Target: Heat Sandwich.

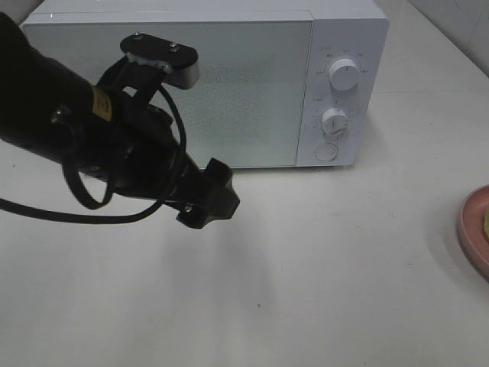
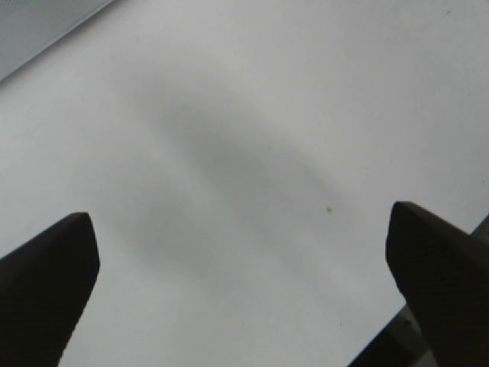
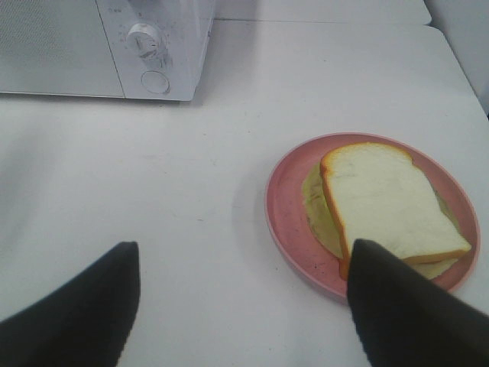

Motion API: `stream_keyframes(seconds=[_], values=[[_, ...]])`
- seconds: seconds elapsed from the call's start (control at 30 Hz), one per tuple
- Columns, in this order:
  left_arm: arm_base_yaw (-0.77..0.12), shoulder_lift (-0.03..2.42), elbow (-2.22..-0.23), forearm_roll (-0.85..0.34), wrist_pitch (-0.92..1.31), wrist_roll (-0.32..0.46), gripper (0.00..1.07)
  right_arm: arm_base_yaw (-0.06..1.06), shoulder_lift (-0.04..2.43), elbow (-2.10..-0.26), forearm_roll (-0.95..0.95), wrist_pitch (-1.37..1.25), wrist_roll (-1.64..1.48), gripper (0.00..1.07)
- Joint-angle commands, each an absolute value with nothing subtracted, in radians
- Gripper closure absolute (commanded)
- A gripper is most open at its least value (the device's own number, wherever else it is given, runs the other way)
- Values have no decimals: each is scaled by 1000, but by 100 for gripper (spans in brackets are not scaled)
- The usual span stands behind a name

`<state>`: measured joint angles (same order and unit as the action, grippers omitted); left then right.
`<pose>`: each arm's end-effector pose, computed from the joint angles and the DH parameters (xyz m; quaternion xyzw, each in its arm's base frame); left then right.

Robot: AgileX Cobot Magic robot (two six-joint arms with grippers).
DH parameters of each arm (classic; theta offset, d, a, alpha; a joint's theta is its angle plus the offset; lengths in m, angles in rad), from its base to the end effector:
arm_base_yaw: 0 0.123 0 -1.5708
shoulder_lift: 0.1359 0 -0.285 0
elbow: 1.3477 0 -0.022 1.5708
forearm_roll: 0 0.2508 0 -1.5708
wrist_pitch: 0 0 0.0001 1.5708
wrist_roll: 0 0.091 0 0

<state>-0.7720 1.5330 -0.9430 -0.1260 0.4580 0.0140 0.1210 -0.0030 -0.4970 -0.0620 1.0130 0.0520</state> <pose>0.2189 -0.2202 0.2307 0.3225 0.8968 -0.1513 0.2623 -0.0025 -0.0051 0.2805 -0.0285 0.8397 0.0159 0.5421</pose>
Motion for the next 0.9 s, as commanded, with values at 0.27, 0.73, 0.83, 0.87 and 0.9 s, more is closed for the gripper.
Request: stream_keyframes(seconds=[0.27, 0.73, 0.83, 0.87, 0.9], values=[[-531, 1402, -946, -139, 779, -15, 9, 117, -32, -496, -67, 997, 42, 37], [-201, 1166, -928, -92, 1022, -12, 9, 117, -32, -496, -67, 997, 42, 37], [-175, 1117, -902, -81, 1036, -17, 9, 117, -32, -496, -67, 997, 42, 37], [-151, 1061, -862, -80, 1046, -18, 9, 117, -32, -496, -67, 997, 42, 37], [-143, 1038, -841, -80, 1051, -18, 9, 117, -32, -496, -67, 997, 42, 37]])
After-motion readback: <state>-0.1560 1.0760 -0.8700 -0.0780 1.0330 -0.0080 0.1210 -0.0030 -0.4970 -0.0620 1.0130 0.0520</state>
